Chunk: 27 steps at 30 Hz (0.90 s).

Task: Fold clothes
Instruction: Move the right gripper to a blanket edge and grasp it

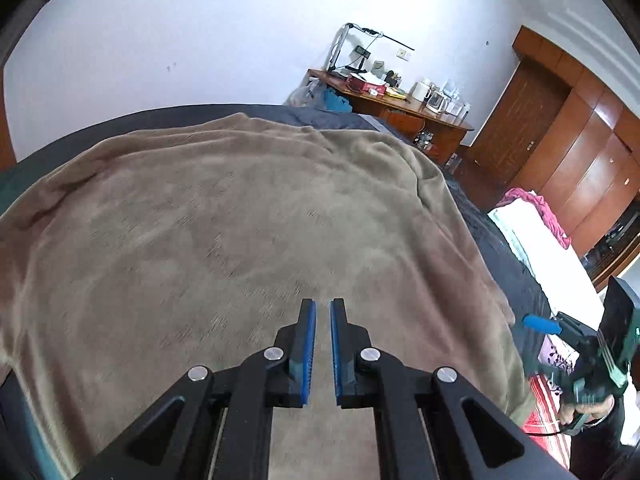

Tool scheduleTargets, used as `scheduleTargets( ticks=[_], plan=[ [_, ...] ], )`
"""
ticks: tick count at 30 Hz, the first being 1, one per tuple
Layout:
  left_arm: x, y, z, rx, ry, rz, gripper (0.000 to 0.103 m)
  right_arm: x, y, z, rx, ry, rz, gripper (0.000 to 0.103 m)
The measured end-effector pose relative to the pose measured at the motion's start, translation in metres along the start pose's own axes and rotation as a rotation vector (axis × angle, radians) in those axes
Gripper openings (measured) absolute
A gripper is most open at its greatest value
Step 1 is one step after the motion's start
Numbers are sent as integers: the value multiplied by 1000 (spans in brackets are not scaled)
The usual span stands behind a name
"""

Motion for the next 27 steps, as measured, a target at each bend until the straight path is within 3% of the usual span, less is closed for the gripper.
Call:
scheduleTargets(
  ticks=[1,3,7,10,18,20,21,24,27],
  plan=[
    [3,-3,7,1,-11,6,8,18,-5,-7,29,46,51,72],
    [4,-2,18,-7,-27,9,8,44,-7,-13,61,138,104,62],
    [1,7,46,-47,-26,-15,8,80,-3,-18,76,283,139,57],
    [-5,15,59,-68,-33,-49,8,73,3,-8,32,296,84,48],
    [-24,30,65,-59,-18,-109,8,55,2,25,5,345,24,47],
    [-26,33,67,-47,-6,-119,8,57,0,28,9,335,37,38],
    [-27,35,67,-30,-2,-119,8,58,-1,30,11,328,44,26],
    [-29,37,66,-5,11,-127,8,54,-7,32,48,339,48,8],
    [-33,39,65,5,31,-147,8,61,-17,21,112,320,107,7]
  ],
)
Point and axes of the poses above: each gripper's, at about its wrist camera, not at the fingertips, and z roughly the way its jaws point, x to its right, y to its underside, the point moved 1 cm from there along z, roughly the way its jaws point, and after that the axes turned 15 degrees about z, right-handed, at the moved point
